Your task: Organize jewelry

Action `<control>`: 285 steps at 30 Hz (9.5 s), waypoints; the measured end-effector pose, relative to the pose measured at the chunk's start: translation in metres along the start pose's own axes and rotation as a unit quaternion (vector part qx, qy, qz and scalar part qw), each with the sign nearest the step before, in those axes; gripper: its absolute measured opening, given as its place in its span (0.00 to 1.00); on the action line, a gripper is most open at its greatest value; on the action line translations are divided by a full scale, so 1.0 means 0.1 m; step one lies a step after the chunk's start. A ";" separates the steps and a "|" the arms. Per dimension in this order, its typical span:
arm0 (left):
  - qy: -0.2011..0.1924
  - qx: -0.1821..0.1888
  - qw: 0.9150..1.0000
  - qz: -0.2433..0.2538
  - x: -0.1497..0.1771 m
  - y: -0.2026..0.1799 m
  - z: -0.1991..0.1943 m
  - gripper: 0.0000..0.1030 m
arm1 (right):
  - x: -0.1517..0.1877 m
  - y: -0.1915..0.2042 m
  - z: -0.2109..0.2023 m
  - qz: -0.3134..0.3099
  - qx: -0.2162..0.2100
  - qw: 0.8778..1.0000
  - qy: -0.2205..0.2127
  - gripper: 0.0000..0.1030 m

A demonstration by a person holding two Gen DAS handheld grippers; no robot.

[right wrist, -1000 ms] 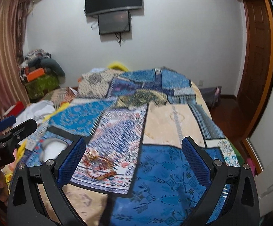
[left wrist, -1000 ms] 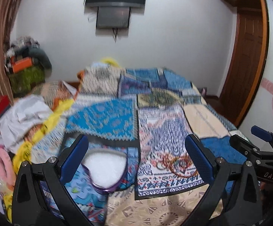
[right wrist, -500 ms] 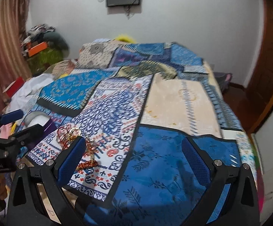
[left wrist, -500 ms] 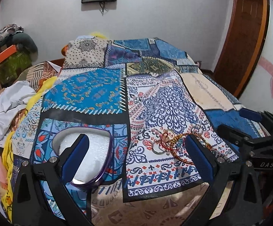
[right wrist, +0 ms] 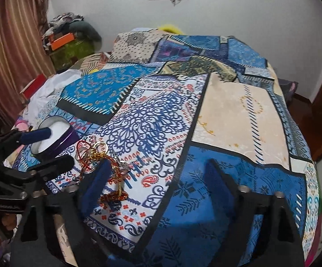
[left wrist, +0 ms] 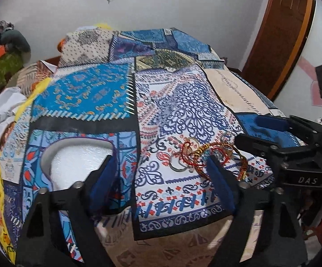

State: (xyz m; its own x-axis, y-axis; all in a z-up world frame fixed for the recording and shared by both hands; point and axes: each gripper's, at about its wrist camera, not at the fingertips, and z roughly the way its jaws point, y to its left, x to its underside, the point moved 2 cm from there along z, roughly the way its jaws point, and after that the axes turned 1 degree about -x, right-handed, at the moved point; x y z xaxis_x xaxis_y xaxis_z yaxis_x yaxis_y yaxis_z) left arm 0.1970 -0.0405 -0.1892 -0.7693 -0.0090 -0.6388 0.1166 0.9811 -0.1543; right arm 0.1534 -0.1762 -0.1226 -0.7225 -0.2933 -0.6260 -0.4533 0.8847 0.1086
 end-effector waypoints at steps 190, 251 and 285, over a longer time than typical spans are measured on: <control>-0.081 -0.032 0.996 0.000 -0.08 0.28 -0.97 0.38 | -0.25 0.57 -0.49 0.025 -0.016 0.997 -0.075 0.36; 0.017 0.035 0.999 0.003 0.11 -0.13 -0.26 0.04 | 0.11 0.09 -0.13 0.044 -0.004 0.999 -0.008 0.37; 0.025 0.019 0.999 0.015 0.08 -0.14 0.05 0.01 | 0.02 0.24 0.01 -0.018 -0.020 1.000 0.011 0.16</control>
State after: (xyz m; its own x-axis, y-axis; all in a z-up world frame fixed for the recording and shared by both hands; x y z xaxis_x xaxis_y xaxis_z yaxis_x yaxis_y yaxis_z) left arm 0.1927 -0.0550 -0.1958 -0.7952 0.0312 -0.6055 0.1633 0.9728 -0.1643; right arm 0.1414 -0.1553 -0.1223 -0.7168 -0.3334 -0.6124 -0.4998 0.8581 0.1179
